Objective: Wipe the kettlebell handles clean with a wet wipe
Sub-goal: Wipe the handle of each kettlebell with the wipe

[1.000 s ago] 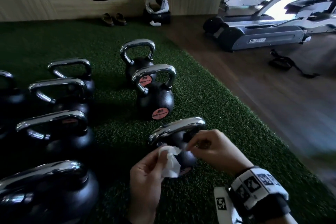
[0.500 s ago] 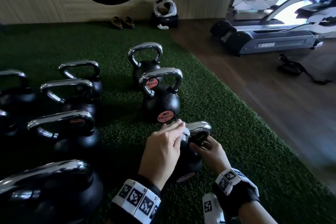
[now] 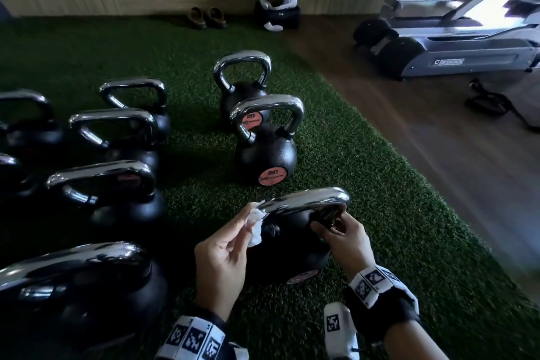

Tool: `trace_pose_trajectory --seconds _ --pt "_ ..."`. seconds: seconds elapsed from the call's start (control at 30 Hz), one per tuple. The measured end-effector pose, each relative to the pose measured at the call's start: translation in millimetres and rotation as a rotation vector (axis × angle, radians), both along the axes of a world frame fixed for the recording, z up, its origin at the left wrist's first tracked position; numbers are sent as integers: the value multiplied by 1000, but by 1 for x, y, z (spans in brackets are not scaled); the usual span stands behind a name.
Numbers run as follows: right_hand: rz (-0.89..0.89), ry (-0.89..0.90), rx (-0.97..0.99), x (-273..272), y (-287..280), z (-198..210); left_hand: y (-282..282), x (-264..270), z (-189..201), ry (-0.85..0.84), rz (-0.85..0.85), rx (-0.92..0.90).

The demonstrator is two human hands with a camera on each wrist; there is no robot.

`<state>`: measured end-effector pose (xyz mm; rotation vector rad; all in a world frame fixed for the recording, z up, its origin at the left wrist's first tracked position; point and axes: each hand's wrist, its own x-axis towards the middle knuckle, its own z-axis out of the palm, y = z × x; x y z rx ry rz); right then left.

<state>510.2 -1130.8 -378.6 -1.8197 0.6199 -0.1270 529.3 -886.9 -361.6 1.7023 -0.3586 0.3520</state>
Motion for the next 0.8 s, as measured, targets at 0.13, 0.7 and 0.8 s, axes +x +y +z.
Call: trace_pose_trajectory --seconds 0.13,0.7,0.8 --pt "0 -32 3 1 -1 -6 -8 -6 -10 27 17 -103" --pt "-54 -7 102 11 5 3 -21 -25 -33 338 50 -41" --pt "8 20 -47 3 0 9 -25 -18 -29 244 128 10"
